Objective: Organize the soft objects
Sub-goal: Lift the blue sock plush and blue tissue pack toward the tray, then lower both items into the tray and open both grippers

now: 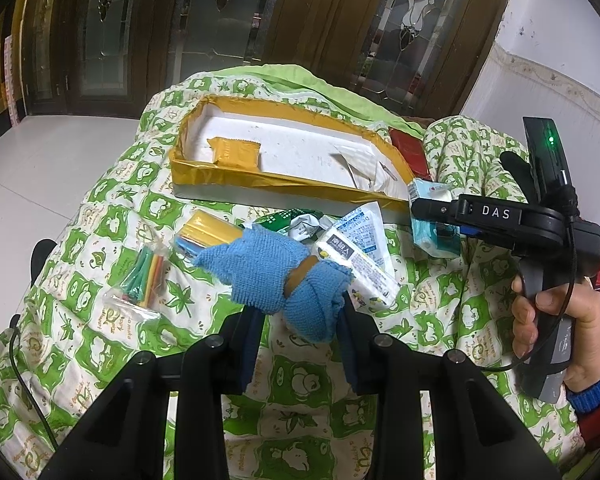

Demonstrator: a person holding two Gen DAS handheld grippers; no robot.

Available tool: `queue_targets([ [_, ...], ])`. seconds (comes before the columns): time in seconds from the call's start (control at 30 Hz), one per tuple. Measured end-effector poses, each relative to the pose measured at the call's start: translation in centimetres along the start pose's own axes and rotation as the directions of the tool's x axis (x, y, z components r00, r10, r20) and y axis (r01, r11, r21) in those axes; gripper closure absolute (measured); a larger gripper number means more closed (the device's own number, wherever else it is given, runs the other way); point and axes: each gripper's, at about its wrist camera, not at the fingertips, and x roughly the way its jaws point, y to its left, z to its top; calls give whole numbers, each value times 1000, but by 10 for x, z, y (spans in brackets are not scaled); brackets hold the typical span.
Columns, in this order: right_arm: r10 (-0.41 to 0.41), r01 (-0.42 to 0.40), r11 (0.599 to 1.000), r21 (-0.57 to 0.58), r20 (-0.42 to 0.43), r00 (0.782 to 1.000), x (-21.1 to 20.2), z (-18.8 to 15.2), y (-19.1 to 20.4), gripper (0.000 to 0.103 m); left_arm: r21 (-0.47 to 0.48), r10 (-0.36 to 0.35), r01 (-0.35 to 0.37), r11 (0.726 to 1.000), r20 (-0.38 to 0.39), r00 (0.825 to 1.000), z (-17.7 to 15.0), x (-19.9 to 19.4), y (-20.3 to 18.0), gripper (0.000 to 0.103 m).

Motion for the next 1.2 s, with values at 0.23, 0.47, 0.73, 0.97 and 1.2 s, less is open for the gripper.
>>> queue_targets([
  [0.23,13,-13,1000,-12,1,1000,1,3,2,56,30,-1,1,1000,6,1000,14,1,-7,70],
  [0.47,48,-47,998,-30,6,999,1,10,6,56,54,3,-3,999,4,1000,33,7,-9,69],
  [0.73,105,-106,993,-47,-16,994,2,23,14,56,26,-19,19,999,-14,1000,60,23,-1,69],
  [0.97,204,-206,978,-40,-48,978,21,55,33,56,-10,-66,66,998,-30,997,94,50,-1,69],
  [1.2,258,-253,964,78,-55,965,63,74,17,56,-28,-76,74,997,-69,995,116,91,-1,69],
])
